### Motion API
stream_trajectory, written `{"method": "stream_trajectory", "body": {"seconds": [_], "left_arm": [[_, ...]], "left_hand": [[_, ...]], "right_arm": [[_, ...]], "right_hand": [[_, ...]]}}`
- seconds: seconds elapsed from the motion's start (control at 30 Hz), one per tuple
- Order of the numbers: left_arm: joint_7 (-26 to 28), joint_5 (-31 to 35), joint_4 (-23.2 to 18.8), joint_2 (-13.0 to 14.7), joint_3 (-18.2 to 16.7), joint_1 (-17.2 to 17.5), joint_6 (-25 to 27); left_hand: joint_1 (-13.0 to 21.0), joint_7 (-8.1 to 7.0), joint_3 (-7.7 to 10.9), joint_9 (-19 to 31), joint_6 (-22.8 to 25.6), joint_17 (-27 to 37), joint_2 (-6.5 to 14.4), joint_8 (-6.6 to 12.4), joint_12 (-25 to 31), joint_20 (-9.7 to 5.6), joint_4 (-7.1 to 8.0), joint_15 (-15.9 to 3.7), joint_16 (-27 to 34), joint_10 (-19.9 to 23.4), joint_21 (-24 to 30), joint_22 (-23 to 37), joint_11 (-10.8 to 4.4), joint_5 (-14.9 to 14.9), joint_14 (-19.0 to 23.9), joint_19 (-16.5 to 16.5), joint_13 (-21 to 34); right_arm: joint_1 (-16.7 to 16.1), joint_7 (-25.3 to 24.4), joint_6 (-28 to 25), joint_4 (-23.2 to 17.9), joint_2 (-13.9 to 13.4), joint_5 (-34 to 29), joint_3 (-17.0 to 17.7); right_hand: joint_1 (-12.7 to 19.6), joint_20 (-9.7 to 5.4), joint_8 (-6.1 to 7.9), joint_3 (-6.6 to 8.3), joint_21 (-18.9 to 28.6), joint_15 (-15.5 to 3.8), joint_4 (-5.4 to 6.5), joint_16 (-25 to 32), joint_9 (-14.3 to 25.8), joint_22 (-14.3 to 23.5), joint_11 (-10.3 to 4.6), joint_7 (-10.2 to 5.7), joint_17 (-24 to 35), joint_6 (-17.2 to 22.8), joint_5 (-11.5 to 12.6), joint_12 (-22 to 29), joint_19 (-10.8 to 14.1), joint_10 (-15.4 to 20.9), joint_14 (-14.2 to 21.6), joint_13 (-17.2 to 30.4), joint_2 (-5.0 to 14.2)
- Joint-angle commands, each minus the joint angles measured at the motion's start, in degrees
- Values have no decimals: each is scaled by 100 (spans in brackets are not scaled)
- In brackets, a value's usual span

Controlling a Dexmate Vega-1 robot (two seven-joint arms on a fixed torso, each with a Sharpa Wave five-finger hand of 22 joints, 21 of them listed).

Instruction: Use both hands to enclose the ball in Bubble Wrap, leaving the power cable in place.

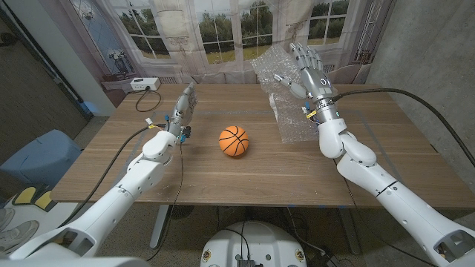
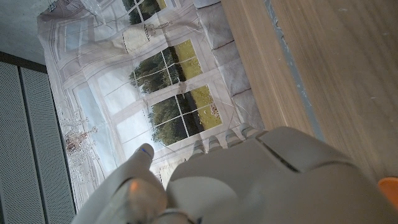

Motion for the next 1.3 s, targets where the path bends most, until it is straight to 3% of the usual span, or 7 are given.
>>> {"method": "stream_trajectory", "body": {"seconds": [0.03, 0.33, 0.57, 1.0, 1.3], "left_arm": [[-158, 13, 204, -79, 99, -213, -32], [-108, 46, 70, -27, 89, -168, -5], [-8, 71, -141, 66, 25, -23, 6], [137, 50, -382, 187, -151, 302, -99], [149, 14, -384, 177, -213, 469, -231]], "left_hand": [[43, 1, -23, 12, -1325, 19, -55, -10, 9, 12, 11, -43, 16, -1537, 44, 23, -1, 47, -1947, -1183, 27], [41, 15, -45, 13, -1334, 20, -54, -9, 4, 9, 13, -45, 12, -1546, 40, 24, -13, 59, -1954, -1180, 28], [40, 20, -62, 13, -1339, 20, -54, -7, 6, 13, 15, -49, 14, -1539, 41, 24, -12, 68, -1946, -1167, 28], [37, 35, -91, 13, -1344, 20, -51, -3, 4, 22, 20, -45, 14, -1542, 38, 24, -12, 84, -1943, -1159, 27], [37, 41, -107, 12, -1350, 20, -49, -4, 3, 25, 22, -48, 11, -1543, 32, 24, -9, 93, -1947, -1165, 27]], "right_arm": [[-294, 958, 852, -448, -127, 1003, 304], [-322, 1434, 1073, -628, -58, 1054, 239], [-176, 1768, 1272, -528, 93, 1121, 28], [322, 2274, 1385, -261, 459, 969, -495], [937, 2726, 1360, 184, 834, 896, -983]], "right_hand": [[-63, -22, 38, -45, 45, 31, -5, 26, 21, 18, 32, -5, 15, -303, 34, 27, -630, -558, -830, 6, -9], [-134, -14, 53, -95, 55, 15, 31, 21, 17, 13, 48, -4, 17, -153, 34, 33, -473, -455, -754, 4, -14], [-163, -12, 57, -115, 55, 4, 49, 20, 14, 11, 48, -5, 16, -80, 37, 27, -401, -423, -708, 4, -6], [-190, -10, 48, -131, 51, -24, 71, -2, 8, 8, 52, -9, 15, -12, 43, 6, -307, -412, -694, 4, 21], [-199, -7, 28, -137, 43, -51, 83, -31, 4, 5, 50, -12, 14, 7, 50, -22, -244, -439, -716, 4, 50]]}}
